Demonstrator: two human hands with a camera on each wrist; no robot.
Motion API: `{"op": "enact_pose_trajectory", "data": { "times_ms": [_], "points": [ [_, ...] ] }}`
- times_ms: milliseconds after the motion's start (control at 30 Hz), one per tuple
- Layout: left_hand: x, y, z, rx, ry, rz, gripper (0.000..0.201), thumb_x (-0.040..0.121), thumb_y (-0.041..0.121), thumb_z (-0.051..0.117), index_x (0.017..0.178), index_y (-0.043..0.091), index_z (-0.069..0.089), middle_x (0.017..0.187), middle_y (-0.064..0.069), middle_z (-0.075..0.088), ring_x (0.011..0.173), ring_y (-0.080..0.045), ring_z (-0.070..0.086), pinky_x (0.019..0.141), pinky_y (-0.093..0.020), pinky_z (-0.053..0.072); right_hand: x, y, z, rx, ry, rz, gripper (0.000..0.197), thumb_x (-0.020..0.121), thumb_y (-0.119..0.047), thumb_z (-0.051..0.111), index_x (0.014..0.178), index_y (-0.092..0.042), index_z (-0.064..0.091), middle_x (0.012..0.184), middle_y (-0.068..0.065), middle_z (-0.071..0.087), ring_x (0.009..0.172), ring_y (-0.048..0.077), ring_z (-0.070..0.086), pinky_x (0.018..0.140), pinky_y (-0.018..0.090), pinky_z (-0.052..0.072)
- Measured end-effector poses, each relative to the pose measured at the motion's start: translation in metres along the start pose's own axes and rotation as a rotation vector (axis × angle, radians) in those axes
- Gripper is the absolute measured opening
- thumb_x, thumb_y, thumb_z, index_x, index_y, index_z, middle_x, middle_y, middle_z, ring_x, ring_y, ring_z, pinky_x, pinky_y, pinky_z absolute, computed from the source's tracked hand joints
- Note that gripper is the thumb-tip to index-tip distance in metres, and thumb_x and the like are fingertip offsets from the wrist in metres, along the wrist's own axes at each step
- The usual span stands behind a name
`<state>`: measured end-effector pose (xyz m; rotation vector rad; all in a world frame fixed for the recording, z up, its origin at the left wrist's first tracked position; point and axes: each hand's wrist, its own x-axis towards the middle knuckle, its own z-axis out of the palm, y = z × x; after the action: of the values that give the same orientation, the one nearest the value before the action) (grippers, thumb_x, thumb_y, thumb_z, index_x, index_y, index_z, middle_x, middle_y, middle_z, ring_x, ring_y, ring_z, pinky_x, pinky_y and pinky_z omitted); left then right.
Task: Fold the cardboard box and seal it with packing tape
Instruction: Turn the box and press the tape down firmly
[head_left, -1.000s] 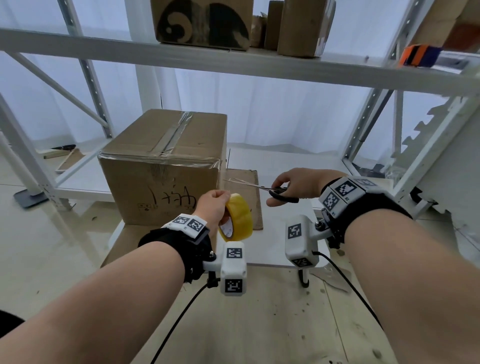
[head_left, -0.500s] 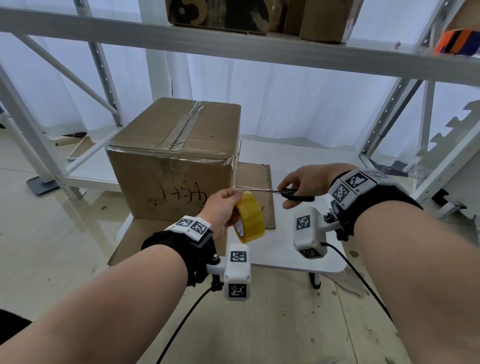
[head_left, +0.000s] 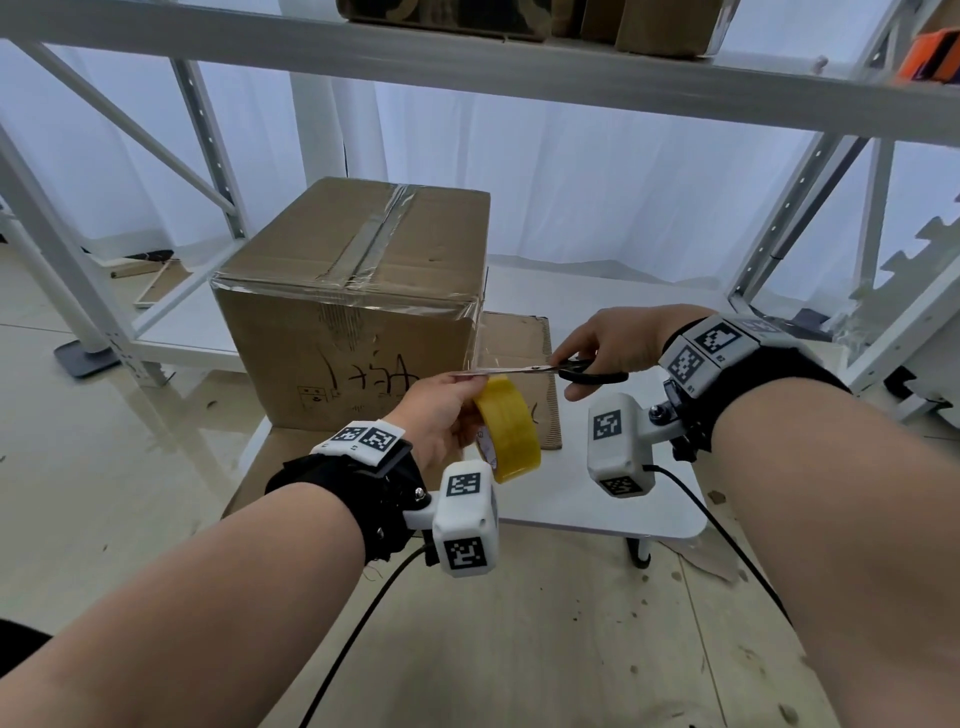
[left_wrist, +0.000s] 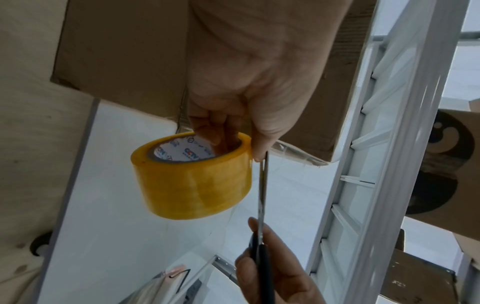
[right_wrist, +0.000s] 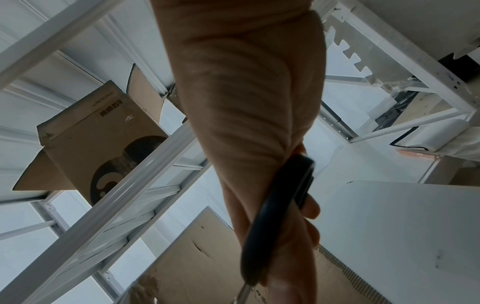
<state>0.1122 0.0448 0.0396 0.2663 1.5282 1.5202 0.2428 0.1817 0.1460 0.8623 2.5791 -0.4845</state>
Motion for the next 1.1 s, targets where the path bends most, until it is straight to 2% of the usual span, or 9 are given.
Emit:
{"op": "enact_pose_trajectory", "data": {
  "times_ms": [100,233,333,500,667,967,1033,1100],
  "points": [
    [-0.001,0.001,0.004,-0.016,0.006,-0.041,0.016,0.092,0.015,0.060,0.107,0.010,0.061,0.076,-0.007,0.059,0.061,-0.018,0.054,0.043,-0.022,0.039,-0.001,0.002,-0.001,-0.006,0.006,-0.019,0.043,0.079,-0.038,0.075,0.120,-0.030,0.064,0.107,0.000,0.064,0.090,0.013,0.053,0.079,0.026,0.040],
    [-0.004,0.003,0.008,-0.045,0.003,-0.085,0.010,0.090,0.016,0.062,0.098,0.010,0.061,0.074,-0.007,0.058,0.059,-0.017,0.053,0.042,-0.021,0.039,-0.001,0.004,-0.003,-0.010,0.035,-0.023,0.041,0.077,-0.038,0.077,0.115,-0.031,0.066,0.098,-0.004,0.063,0.091,0.014,0.053,0.082,0.026,0.041],
    [-0.005,0.004,0.008,-0.070,-0.017,-0.119,0.010,0.090,0.017,0.062,0.097,0.010,0.060,0.075,-0.009,0.057,0.059,-0.018,0.052,0.039,-0.020,0.040,-0.002,0.007,-0.003,0.003,0.055,-0.026,0.037,0.074,-0.038,0.079,0.109,-0.033,0.068,0.087,-0.008,0.063,0.084,0.012,0.054,0.080,0.026,0.041],
    [-0.005,0.006,0.009,-0.085,-0.020,-0.118,0.005,0.091,0.016,0.062,0.088,0.011,0.059,0.074,-0.010,0.055,0.060,-0.020,0.050,0.047,-0.024,0.039,-0.003,0.008,-0.003,-0.008,0.091,-0.055,0.032,0.075,-0.037,0.079,0.105,-0.032,0.069,0.073,-0.012,0.059,0.071,0.005,0.050,0.067,0.020,0.040],
    [0.000,0.006,0.009,-0.037,-0.017,-0.107,0.008,0.090,0.017,0.062,0.092,0.010,0.059,0.076,-0.010,0.056,0.061,-0.019,0.051,0.047,-0.025,0.037,0.000,0.009,-0.002,-0.011,0.098,-0.048,0.034,0.075,-0.035,0.079,0.107,-0.029,0.069,0.074,-0.010,0.060,0.069,0.005,0.050,0.064,0.019,0.040],
    [0.006,0.011,0.011,0.041,0.031,-0.094,0.012,0.088,0.017,0.065,0.087,0.008,0.057,0.074,-0.010,0.057,0.058,-0.019,0.051,0.046,-0.025,0.037,0.005,0.009,-0.004,-0.044,0.109,-0.044,0.037,0.075,-0.034,0.079,0.110,-0.026,0.068,0.076,-0.011,0.058,0.071,0.004,0.050,0.062,0.016,0.038],
    [0.005,0.010,0.008,0.026,0.000,-0.081,0.009,0.089,0.016,0.064,0.087,0.009,0.058,0.074,-0.009,0.056,0.058,-0.018,0.048,0.046,-0.024,0.035,0.004,0.008,-0.004,-0.041,0.075,-0.036,0.037,0.078,-0.035,0.077,0.112,-0.025,0.067,0.076,-0.010,0.058,0.071,0.005,0.050,0.063,0.016,0.038],
    [0.003,0.007,0.003,-0.012,-0.032,-0.058,0.005,0.091,0.014,0.061,0.089,0.010,0.059,0.074,-0.009,0.056,0.058,-0.018,0.047,0.048,-0.024,0.034,0.003,0.005,-0.003,-0.032,0.013,-0.026,0.040,0.080,-0.038,0.074,0.117,-0.027,0.065,0.082,-0.009,0.060,0.079,0.009,0.053,0.068,0.017,0.039]
  ]
}}
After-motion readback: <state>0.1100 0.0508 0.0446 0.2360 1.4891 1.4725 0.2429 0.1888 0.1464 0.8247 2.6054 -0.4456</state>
